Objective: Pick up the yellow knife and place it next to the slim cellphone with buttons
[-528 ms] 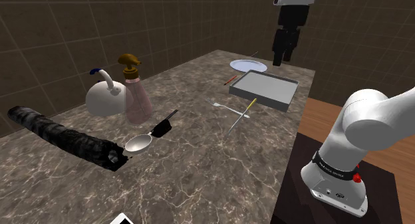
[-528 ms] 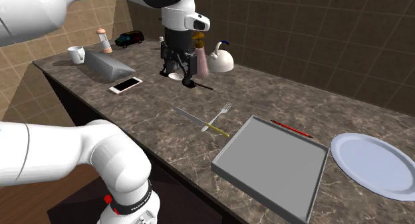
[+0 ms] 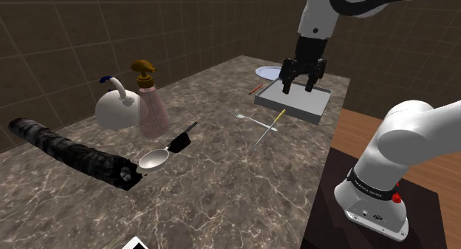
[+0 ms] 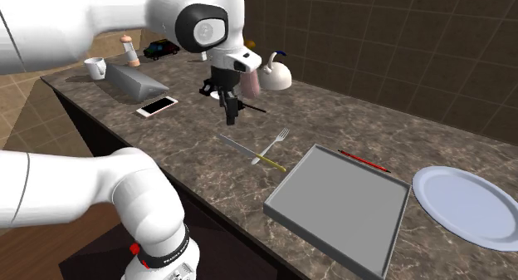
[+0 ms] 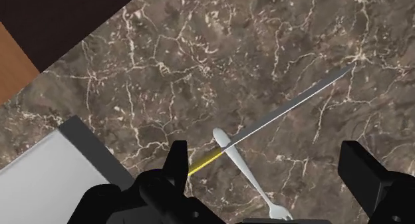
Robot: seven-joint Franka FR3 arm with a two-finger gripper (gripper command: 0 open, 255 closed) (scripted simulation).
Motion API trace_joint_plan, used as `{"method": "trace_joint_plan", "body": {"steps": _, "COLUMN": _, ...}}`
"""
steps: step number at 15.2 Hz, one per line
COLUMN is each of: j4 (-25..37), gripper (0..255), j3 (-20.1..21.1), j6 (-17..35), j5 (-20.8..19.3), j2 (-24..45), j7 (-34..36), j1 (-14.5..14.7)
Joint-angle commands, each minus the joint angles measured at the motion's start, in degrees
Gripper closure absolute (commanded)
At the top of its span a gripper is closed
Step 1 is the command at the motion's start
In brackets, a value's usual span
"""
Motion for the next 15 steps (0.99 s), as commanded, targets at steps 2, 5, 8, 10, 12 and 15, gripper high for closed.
{"method": "trace_joint_plan", "body": {"steps": 2, "j4": -5.5, "gripper": 0, "j3": 4.2, "j6": 8.0, "j5": 3.5, "j2": 0.0, "j7": 11.4, "j1": -3.4}}
{"method": "trace_joint_plan", "body": {"steps": 5, "j4": -9.8, "gripper": 0, "j3": 9.0, "j6": 16.2, "j5": 7.1, "j2": 1.5, "j7": 22.2, "j1": -6.6}}
{"method": "trace_joint_plan", "body": {"steps": 8, "j4": -13.2, "gripper": 0, "j3": 14.3, "j6": 24.9, "j5": 10.6, "j2": 4.5, "j7": 33.1, "j1": -9.9}}
{"method": "trace_joint_plan", "body": {"steps": 10, "j4": -14.9, "gripper": 0, "j3": 18.1, "j6": 30.9, "j5": 12.8, "j2": 7.3, "j7": 40.4, "j1": -12.3}}
{"method": "trace_joint_plan", "body": {"steps": 12, "j4": -15.9, "gripper": 0, "j3": 21.1, "j6": 35.5, "j5": 14.3, "j2": 9.8, "j7": 46.0, "j1": -14.3}}
{"method": "trace_joint_plan", "body": {"steps": 15, "j4": -16.8, "gripper": 0, "j3": 22.2, "j6": 39.0, "j5": 15.0, "j2": 12.4, "j7": 45.9, "j1": -14.5}}
